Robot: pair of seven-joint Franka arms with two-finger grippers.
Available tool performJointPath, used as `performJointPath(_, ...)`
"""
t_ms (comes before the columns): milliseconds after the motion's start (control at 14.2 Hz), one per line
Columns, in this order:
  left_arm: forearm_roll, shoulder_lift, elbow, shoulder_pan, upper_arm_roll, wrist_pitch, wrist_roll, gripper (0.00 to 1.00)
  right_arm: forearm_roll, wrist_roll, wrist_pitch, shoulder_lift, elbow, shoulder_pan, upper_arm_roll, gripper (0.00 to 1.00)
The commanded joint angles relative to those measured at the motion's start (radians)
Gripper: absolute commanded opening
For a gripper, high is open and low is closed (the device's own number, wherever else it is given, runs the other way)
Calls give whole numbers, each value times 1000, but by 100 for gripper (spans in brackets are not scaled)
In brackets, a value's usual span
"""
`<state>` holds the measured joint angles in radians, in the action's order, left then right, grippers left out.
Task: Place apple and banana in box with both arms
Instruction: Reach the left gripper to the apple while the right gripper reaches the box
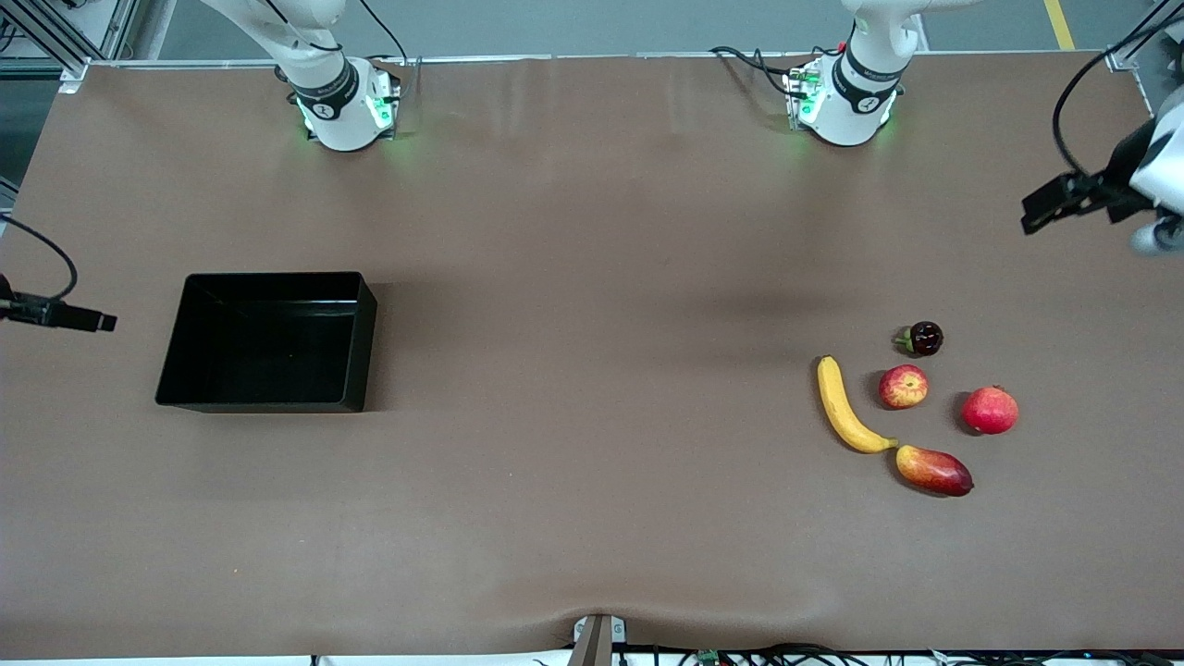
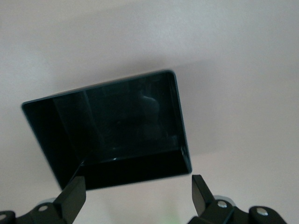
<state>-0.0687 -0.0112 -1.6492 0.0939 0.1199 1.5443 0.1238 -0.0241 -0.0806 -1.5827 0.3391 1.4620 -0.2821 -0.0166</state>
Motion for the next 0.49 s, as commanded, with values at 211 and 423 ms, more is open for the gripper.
performJointPath(211,20,195,-120,40,1,279,3,100,1,-97,-198,113,56,-61,-14,100)
performJointPath(423,17,292,-127,41,1,378,7,100,0,-137,-328,133,148,-91,-14,100)
